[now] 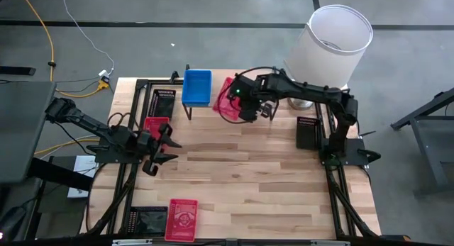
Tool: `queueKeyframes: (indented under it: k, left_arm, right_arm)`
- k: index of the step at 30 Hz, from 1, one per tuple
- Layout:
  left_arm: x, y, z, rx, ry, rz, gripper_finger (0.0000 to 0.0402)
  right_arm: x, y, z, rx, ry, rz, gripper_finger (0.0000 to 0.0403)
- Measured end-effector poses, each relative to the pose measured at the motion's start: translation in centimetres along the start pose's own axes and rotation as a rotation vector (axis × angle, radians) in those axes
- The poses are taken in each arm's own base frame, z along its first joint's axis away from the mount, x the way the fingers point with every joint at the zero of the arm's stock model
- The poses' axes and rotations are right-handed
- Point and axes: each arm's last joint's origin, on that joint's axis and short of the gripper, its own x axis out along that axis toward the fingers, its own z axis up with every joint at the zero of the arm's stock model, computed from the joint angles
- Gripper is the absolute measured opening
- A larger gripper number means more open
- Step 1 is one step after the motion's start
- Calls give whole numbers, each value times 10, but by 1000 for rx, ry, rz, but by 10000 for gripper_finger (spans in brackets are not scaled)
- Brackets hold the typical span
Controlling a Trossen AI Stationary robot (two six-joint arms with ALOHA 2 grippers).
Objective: Stack baskets on shelf by color
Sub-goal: Put the middle red bin on the shelf
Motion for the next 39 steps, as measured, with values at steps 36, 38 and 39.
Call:
queueKeyframes:
  k: [36,38,39]
  left_arm:
    - [0,0,-1,-13,12,9,156]
    - [0,0,-1,-13,12,10,156]
    - [0,0,-1,-13,12,10,156]
  right_arm:
    - [0,-17,-19,240,150,-191,152]
    - [0,-18,-23,254,161,-198,157]
    - [0,-18,-25,260,163,-198,158]
